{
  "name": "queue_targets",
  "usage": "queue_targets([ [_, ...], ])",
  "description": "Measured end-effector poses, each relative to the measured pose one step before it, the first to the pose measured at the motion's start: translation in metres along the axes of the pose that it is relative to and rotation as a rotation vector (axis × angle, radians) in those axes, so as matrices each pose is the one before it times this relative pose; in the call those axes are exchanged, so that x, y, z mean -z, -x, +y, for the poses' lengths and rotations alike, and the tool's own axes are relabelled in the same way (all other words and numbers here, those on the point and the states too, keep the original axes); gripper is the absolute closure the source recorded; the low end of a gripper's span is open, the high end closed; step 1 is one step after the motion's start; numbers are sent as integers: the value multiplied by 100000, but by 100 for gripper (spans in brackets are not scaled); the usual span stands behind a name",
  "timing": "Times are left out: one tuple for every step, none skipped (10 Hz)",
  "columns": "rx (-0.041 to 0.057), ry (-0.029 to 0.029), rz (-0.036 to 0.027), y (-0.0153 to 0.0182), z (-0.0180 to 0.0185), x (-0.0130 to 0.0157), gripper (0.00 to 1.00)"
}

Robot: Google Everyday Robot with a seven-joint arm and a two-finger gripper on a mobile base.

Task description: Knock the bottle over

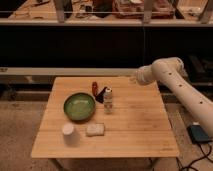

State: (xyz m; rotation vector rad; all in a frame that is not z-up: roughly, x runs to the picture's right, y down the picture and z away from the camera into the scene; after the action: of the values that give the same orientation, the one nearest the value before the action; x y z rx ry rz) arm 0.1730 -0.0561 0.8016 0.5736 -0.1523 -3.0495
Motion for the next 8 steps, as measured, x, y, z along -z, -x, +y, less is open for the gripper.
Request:
queue_targets([
  [588, 365, 300, -44, 62, 93, 77],
  [252, 223, 200, -148, 36, -151, 77],
  [1815, 1660, 1078, -425, 163, -275, 77],
  [877, 1248, 423, -120, 244, -87, 77],
  [97, 296, 54, -50, 99, 46, 77],
  [61, 36, 69, -33, 5, -12, 77],
  [9, -81, 44, -17, -38, -56, 77],
  [26, 102, 7, -27, 63, 50, 77],
])
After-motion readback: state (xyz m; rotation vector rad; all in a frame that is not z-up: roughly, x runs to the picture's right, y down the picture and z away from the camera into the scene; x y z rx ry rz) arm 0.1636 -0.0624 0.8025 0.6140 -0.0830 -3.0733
